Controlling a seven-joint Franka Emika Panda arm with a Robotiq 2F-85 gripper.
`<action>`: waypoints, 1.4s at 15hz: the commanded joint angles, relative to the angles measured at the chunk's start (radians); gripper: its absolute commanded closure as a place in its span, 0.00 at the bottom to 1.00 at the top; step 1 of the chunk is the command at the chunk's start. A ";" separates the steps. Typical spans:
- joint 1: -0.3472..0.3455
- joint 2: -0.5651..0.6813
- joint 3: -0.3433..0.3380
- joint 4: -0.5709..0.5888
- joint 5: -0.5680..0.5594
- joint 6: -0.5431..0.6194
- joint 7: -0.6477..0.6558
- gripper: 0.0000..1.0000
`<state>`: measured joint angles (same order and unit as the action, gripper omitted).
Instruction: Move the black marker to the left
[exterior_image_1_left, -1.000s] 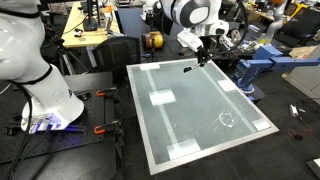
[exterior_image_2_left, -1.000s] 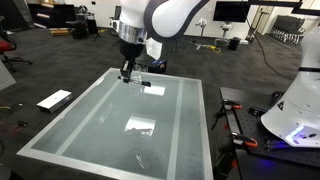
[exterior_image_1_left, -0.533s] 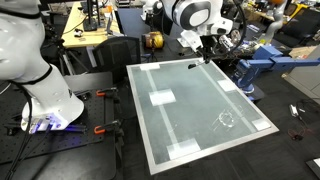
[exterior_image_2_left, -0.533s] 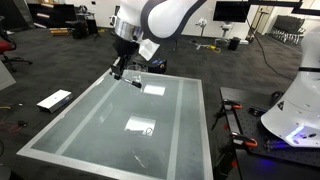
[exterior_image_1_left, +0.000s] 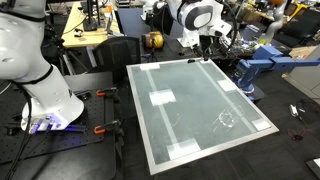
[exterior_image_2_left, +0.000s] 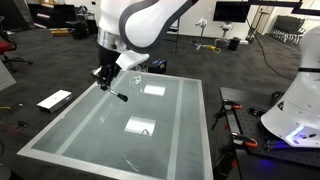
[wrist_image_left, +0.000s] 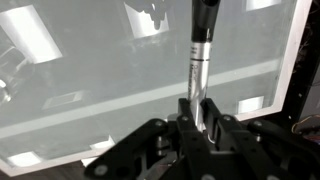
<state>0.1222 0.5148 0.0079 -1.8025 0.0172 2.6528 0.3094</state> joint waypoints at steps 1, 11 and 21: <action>0.009 0.101 0.029 0.147 0.074 -0.110 0.020 0.95; 0.061 0.330 0.012 0.429 0.078 -0.331 0.081 0.95; 0.084 0.449 0.001 0.593 0.073 -0.419 0.096 0.64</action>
<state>0.1895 0.9319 0.0280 -1.2831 0.0969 2.2945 0.3630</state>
